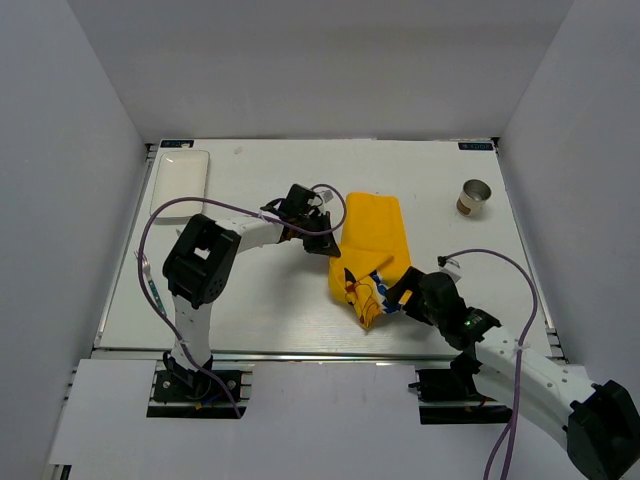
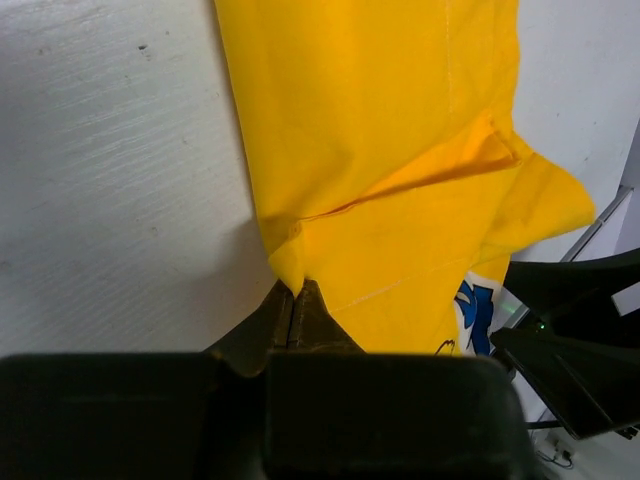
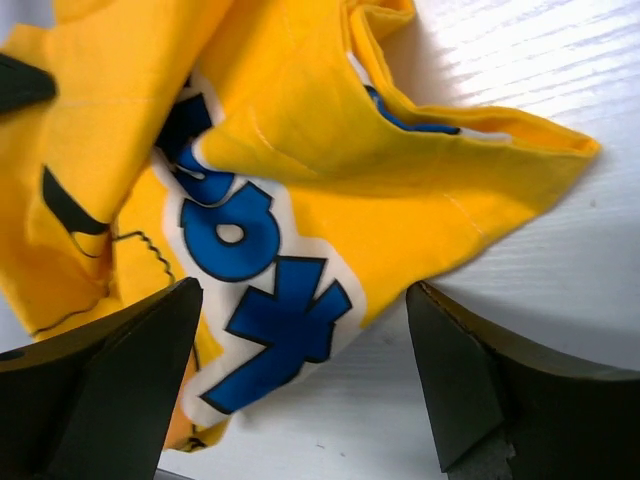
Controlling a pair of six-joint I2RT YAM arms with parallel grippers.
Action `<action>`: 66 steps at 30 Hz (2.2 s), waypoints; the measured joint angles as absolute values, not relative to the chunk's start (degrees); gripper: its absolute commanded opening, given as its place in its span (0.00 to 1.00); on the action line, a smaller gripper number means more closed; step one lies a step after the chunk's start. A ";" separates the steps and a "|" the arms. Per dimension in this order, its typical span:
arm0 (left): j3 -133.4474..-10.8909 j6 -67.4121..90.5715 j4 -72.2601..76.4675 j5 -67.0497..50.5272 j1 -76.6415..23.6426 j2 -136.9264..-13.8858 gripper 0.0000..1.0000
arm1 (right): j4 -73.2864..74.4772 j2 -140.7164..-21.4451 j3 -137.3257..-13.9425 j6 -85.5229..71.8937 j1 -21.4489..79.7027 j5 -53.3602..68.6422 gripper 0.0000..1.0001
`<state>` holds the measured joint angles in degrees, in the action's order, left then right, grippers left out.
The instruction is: Set the dinner table for one person
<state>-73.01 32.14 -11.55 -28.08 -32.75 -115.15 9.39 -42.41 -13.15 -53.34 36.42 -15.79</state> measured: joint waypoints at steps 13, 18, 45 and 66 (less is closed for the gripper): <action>-71.90 35.51 -9.52 -26.17 -32.75 -111.31 0.00 | 2.57 -47.48 -12.01 -64.79 36.05 -16.58 0.69; -70.67 36.97 -7.86 -26.00 -32.75 -111.22 0.00 | 7.01 -47.62 -12.16 -70.11 36.05 -17.78 0.03; -104.33 50.89 -41.56 30.92 -27.31 -74.48 0.00 | 34.41 -60.23 -84.47 -38.50 24.40 -27.66 0.00; -99.90 41.28 -26.44 27.77 -21.65 -85.93 0.00 | 40.01 -93.14 -118.98 -26.06 16.95 -10.00 0.00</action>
<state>-99.90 41.28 -26.44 27.77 -21.65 -85.93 40.01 -93.14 -118.98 -26.06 16.95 -10.00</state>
